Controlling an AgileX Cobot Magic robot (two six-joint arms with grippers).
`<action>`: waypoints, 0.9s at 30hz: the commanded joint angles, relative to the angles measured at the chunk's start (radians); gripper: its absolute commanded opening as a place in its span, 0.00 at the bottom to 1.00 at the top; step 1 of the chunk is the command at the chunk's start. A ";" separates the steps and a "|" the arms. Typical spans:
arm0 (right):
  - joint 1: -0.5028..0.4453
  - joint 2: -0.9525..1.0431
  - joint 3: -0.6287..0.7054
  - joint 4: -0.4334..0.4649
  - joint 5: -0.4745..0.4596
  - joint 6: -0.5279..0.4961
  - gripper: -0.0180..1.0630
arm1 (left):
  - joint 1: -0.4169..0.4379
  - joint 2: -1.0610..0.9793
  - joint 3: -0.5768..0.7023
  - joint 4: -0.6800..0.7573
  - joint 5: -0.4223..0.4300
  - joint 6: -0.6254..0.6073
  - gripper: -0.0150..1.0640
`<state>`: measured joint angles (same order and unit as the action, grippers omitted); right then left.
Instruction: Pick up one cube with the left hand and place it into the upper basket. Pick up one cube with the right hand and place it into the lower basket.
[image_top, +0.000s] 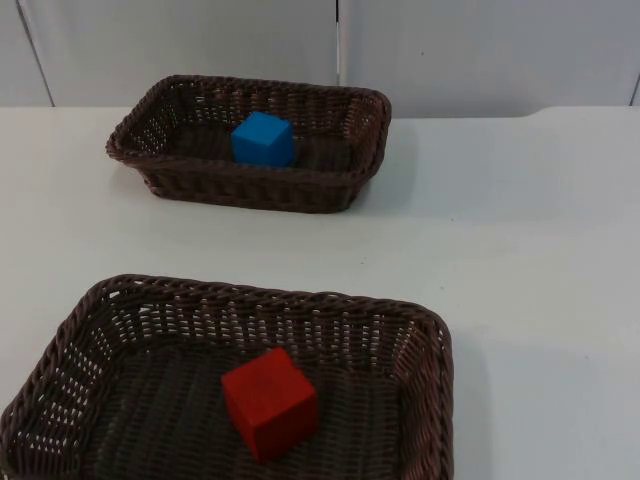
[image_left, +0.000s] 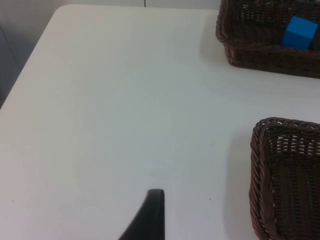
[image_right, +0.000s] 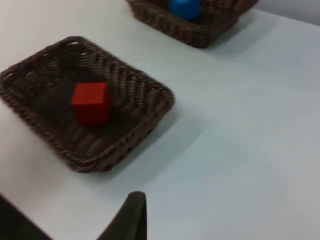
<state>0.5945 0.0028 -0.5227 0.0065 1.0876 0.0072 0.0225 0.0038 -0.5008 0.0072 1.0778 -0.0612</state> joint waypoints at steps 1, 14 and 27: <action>-0.037 -0.003 0.007 -0.001 -0.012 0.002 0.99 | 0.002 -0.004 0.004 0.004 -0.003 -0.004 0.85; -0.278 -0.003 0.007 0.001 -0.012 0.002 0.99 | 0.002 -0.004 0.004 0.004 -0.003 -0.004 0.85; -0.479 -0.003 0.007 0.001 -0.012 0.002 0.99 | 0.002 -0.004 0.004 0.004 -0.003 -0.004 0.85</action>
<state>0.1274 0.0028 -0.5227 0.0083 1.0835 0.0072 0.0225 0.0038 -0.5008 0.0072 1.0778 -0.0612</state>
